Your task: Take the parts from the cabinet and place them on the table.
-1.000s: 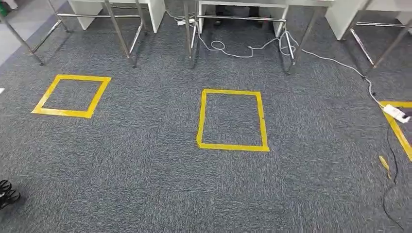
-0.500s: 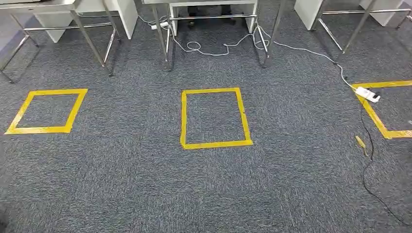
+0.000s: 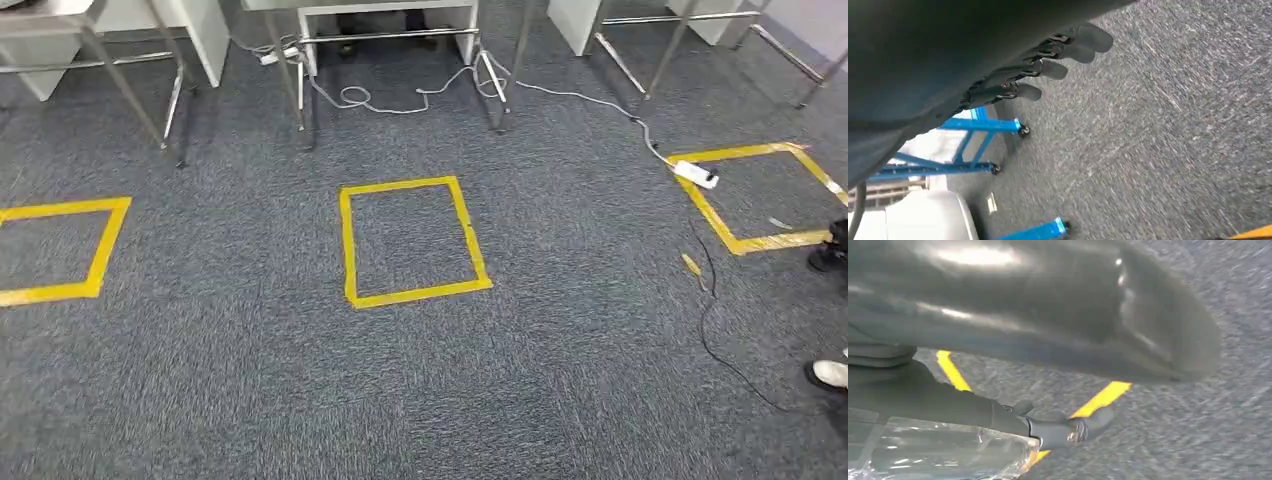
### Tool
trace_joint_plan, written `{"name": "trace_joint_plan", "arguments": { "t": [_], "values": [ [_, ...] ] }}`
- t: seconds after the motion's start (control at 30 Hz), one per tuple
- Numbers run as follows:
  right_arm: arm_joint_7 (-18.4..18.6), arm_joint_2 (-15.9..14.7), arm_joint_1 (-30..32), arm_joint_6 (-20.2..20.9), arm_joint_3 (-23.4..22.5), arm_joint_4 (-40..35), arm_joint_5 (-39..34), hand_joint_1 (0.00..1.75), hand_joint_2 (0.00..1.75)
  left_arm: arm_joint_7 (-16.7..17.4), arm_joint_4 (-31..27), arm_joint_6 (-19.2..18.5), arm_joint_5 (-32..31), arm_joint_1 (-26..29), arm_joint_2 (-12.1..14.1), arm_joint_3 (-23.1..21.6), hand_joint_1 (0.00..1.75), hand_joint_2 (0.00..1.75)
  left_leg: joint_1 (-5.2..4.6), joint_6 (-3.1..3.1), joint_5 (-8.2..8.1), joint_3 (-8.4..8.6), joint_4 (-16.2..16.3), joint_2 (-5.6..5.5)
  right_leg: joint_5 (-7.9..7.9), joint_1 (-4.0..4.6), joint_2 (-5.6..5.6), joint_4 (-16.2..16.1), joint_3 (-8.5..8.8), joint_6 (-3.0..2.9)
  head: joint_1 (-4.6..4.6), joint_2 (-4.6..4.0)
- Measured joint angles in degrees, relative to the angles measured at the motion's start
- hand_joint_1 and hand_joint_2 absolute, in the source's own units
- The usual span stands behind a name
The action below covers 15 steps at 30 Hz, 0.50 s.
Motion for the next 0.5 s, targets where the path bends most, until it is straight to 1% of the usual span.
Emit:
{"name": "trace_joint_plan", "arguments": {
  "t": [0.03, 0.07, 0.1, 0.13, 0.17, 0.2, 0.23, 0.27, 0.3, 0.33, 0.37, 0.4, 0.43, 0.47, 0.5],
  "values": [
    [0.13, 0.00, 0.09, -0.11, 0.00, 0.00, 0.07, 0.00, 0.00, 0.00, 0.00, 0.00, 0.00, 0.00, 0.00, 0.00, 0.00, 0.00, -0.05, 0.00, 0.00, 0.00, 0.00, 0.37, 0.22, 0.00, -0.06, 0.08, 0.15, 0.25, -0.09, 0.00],
    [0.26, -0.02, 0.18, -0.39, 0.00, 0.00, 0.15, 0.00, 0.00, 0.02, 0.00, -0.02, 0.00, -0.01, -0.02, 0.00, 0.00, 0.00, -0.16, -0.03, -0.01, 0.03, 0.05, 1.09, 1.74, 0.00, -0.23, -3.48, 2.53, 0.96, 0.00, 0.00],
    [0.26, -0.02, 0.17, -0.52, 0.00, 0.00, 0.22, 0.00, 0.00, 0.02, 0.00, -0.02, 0.00, -0.02, -0.02, -0.02, 0.00, 0.00, -0.17, -0.04, -0.01, 0.04, 0.07, 1.30, 2.47, 0.01, -0.35, -5.53, 3.74, 1.19, 0.02, 0.00],
    [0.28, -0.02, 0.16, -0.57, -0.02, 0.00, 0.35, 0.00, 0.00, 0.00, 0.00, 0.00, 0.00, -0.06, -0.07, -0.02, 0.00, 0.00, -0.18, -0.13, -0.08, 0.07, 0.21, 1.76, 4.35, 0.00, -1.07, -11.48, 7.13, 1.63, -0.04, 0.00],
    [0.28, -0.04, 0.08, -0.59, -0.02, 0.00, 0.39, 0.00, 0.00, -0.09, 0.00, 0.00, 0.00, -0.08, -0.07, -0.02, 0.00, 0.00, -0.27, -0.32, -0.20, 0.08, 0.46, 2.18, 5.65, 0.03, -3.01, -16.81, 10.24, 1.72, 0.02, 0.00],
    [0.28, -0.02, -0.07, -0.59, 0.00, 0.00, 0.44, 0.00, 0.00, -0.18, 0.00, 0.02, 0.00, -0.04, -0.07, 0.00, 0.00, 0.00, -0.83, -0.69, -0.51, -0.14, 0.80, 2.57, 5.77, 0.43, -4.42, -18.86, 11.20, 1.20, 0.13, 0.00],
    [0.28, -0.02, -0.11, -0.59, -0.02, 0.00, 0.48, 0.00, 0.00, -0.20, 0.00, 0.04, 0.00, -0.05, -0.07, 0.00, 0.00, 0.00, -0.91, -1.08, -0.61, -0.09, 0.94, 3.08, 6.21, 0.61, -3.45, -18.87, 11.14, 0.45, -0.13, 0.00],
    [0.31, -0.02, 0.00, -0.59, -0.02, 0.00, 0.48, 0.00, 0.00, -0.22, 0.00, 0.04, 0.00, -0.09, -0.07, 0.00, 0.00, 0.00, -0.88, -1.25, -0.55, -0.07, 0.94, 3.28, 6.22, 0.70, -3.20, -18.77, 11.01, 0.19, -0.15, 0.00],
    [0.31, 0.00, 0.17, -0.59, -0.02, 0.00, 0.48, 0.00, 0.00, -0.24, 0.00, 0.07, 0.00, -0.13, -0.07, 0.00, 0.00, 0.00, -0.70, -1.56, -0.48, 0.04, 0.82, 3.57, 6.24, 0.75, -2.78, -18.77, 10.35, -0.20, -0.13, 0.00],
    [0.31, 0.04, 0.30, -0.59, -0.02, 0.00, 0.48, 0.00, 0.00, -0.28, 0.00, 0.09, 0.00, -0.15, -0.07, 0.00, 0.00, 0.00, -0.69, -1.94, -0.63, 0.09, 0.90, 3.97, 6.48, 0.45, -2.36, -19.02, 10.39, -0.64, -0.09, 0.00],
    [0.28, 0.26, 0.30, -0.59, -0.02, 0.02, 0.50, 0.00, 0.00, -0.33, 0.00, 0.13, 0.00, -0.13, 0.04, 0.00, 0.00, 0.00, -0.19, -2.59, -1.31, -0.26, 1.76, 2.48, 6.73, -0.50, -1.80, -19.28, 11.16, -1.03, -0.15, 0.00],
    [0.28, 0.24, 0.28, -0.59, -0.02, 0.02, 0.50, 0.00, 0.00, -0.37, 0.00, 0.20, 0.00, -0.06, 0.09, 0.00, 0.00, 0.00, 0.03, -2.98, -3.17, -1.03, 3.73, 0.36, 6.99, -0.42, -1.48, -19.23, 11.11, -1.53, -0.44, 0.00],
    [0.28, 0.26, 0.21, -0.59, -0.02, 0.02, 0.48, 0.00, 0.00, -0.37, 0.00, 0.22, 0.00, 0.05, 0.09, 0.00, 0.00, 0.00, 0.30, -3.28, -6.11, -2.76, 8.08, -0.80, 7.02, -0.39, -1.03, -19.24, 11.00, -1.79, -0.50, 0.00],
    [0.31, 0.35, 0.21, -0.59, -0.02, 0.02, 0.50, 0.00, 0.00, -0.39, 0.02, 0.22, 0.00, 0.14, 0.07, 0.00, 0.00, 0.00, 0.45, -3.57, -8.59, -4.75, 12.84, -1.17, 7.03, -0.26, -0.57, -19.20, 10.91, -1.80, -0.48, 0.00],
    [0.31, 0.39, 0.26, -0.66, -0.02, 0.02, 0.54, 0.00, 0.00, -0.52, 0.02, 0.22, -0.02, 0.21, 0.07, 0.00, 0.00, 0.00, 0.60, -3.81, -10.25, -6.60, 17.06, -1.19, 7.04, -0.14, -0.04, -19.13, 10.85, -1.80, -0.48, 0.00]
  ]
}}
